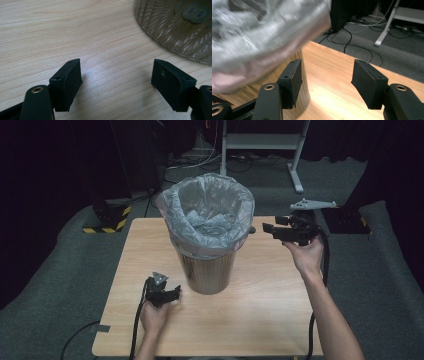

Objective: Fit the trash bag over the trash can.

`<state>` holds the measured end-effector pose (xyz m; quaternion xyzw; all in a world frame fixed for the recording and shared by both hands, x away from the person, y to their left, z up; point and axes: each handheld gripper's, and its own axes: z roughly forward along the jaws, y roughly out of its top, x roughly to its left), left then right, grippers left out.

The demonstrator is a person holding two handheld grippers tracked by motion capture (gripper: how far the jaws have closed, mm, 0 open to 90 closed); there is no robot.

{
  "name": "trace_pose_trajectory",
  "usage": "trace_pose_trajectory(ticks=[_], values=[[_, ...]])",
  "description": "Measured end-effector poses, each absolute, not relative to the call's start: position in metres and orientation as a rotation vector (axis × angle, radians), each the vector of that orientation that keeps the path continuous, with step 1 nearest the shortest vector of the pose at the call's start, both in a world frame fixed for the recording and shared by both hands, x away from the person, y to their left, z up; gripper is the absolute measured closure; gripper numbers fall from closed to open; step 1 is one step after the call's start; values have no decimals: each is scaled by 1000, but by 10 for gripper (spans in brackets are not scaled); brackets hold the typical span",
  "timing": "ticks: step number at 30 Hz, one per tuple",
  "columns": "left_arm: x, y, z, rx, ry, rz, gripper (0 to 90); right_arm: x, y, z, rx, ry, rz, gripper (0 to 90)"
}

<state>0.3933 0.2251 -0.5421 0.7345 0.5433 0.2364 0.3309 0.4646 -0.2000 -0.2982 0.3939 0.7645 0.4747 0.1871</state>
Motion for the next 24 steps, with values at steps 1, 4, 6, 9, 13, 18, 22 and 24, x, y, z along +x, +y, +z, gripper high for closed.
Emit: trace_pose_trajectory(ticks=[1, 4, 6, 9, 13, 18, 22, 24], values=[[393, 225, -542, 1920, 1421, 618, 242, 465, -202, -303, 1120, 2152, 1331, 407], [393, 225, -542, 1921, 1420, 618, 241, 465, -207, -317, 1157, 2150, 1316, 407], [393, 225, -542, 1920, 1421, 618, 241, 466, -211, -327, 1182, 2147, 1308, 407], [393, 225, -542, 1920, 1421, 618, 241, 467, -215, -337, 1210, 2140, 1301, 407], [393, 225, -542, 1920, 1421, 618, 241, 468, -221, -356, 1255, 2128, 1272, 407], [393, 225, -542, 1920, 1421, 619, 241, 469, -221, -379, 1287, 2133, 1215, 402], [393, 225, -542, 1920, 1421, 618, 241, 470, -221, -396, 1309, 2136, 1183, 401], [393, 225, -542, 1920, 1421, 618, 241, 472, -220, -413, 1335, 2138, 1159, 400]])
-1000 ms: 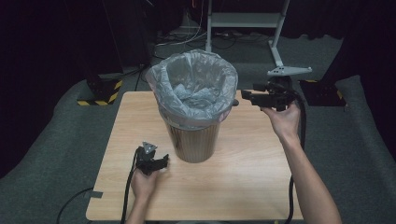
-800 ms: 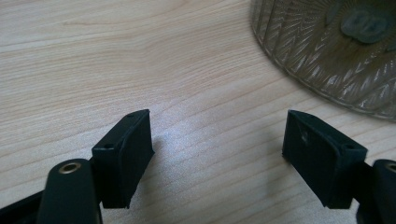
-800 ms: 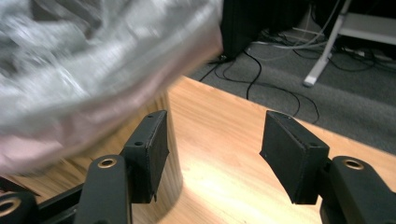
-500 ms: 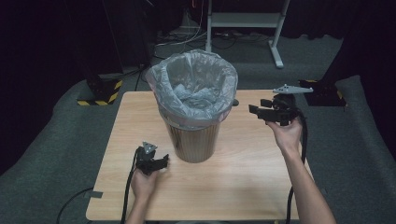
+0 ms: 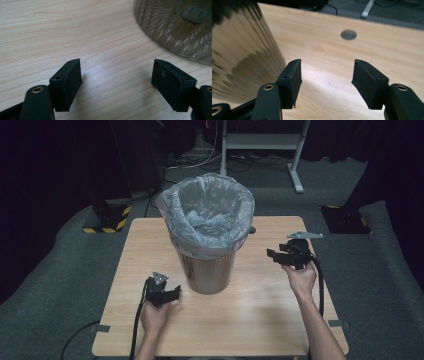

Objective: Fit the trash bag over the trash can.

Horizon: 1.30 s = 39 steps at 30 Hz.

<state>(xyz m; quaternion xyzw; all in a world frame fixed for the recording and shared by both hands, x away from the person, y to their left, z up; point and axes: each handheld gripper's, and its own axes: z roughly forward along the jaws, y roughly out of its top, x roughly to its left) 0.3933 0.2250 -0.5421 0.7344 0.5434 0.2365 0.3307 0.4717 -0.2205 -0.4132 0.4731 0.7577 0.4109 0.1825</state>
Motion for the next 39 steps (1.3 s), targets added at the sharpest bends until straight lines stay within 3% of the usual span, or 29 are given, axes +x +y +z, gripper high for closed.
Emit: trace_pose_trajectory(ticks=[19, 35, 39], values=[[393, 225, -542, 1921, 1421, 619, 241, 479, -217, -503, 1444, 2160, 1006, 391], [393, 225, -542, 1922, 1421, 621, 240, 482, -209, -533, 1425, 2136, 925, 354], [393, 225, -542, 1923, 1421, 622, 240, 481, -208, -539, 1376, 2107, 933, 291]])
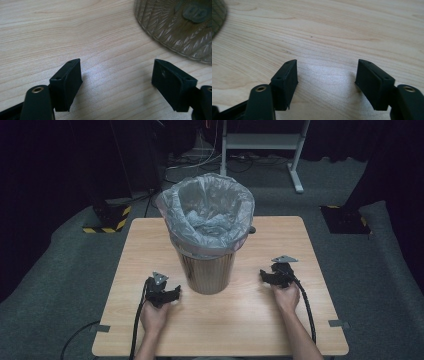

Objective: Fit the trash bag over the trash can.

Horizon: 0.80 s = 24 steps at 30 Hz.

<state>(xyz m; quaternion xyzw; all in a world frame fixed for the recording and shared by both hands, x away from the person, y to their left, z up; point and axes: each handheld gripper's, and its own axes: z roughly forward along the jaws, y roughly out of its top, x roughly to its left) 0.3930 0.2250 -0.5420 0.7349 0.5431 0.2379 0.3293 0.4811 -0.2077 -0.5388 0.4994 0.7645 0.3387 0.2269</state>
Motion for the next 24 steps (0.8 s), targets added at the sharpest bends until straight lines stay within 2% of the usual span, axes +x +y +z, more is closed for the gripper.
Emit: trace_pose_trajectory(ticks=[4, 5, 7, 24], values=[[393, 225, -542, 1922, 1421, 623, 240, 481, -207, -539, 1384, 2103, 930, 277], [393, 225, -542, 1922, 1421, 623, 240, 481, -207, -539, 1384, 2106, 930, 249], [393, 225, -542, 1923, 1421, 623, 239, 481, -205, -540, 1415, 2094, 900, 130], [393, 225, -542, 1923, 1420, 623, 239, 481, -204, -540, 1447, 2069, 879, 126]])
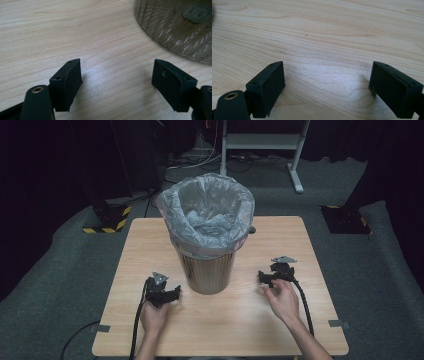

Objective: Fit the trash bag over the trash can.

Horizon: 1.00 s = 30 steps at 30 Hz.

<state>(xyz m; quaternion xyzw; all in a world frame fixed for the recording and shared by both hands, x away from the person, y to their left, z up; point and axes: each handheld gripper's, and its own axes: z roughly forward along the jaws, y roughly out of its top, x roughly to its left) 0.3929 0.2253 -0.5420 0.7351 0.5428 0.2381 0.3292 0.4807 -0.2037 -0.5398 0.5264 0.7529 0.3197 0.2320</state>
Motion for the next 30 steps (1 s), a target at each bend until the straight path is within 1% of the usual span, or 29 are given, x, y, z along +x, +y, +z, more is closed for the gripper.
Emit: trace_pose_trajectory(ticks=[30], values=[[392, 228, -542, 1899, 1437, 614, 236, 480, -203, -540, 1457, 2065, 881, 126]])
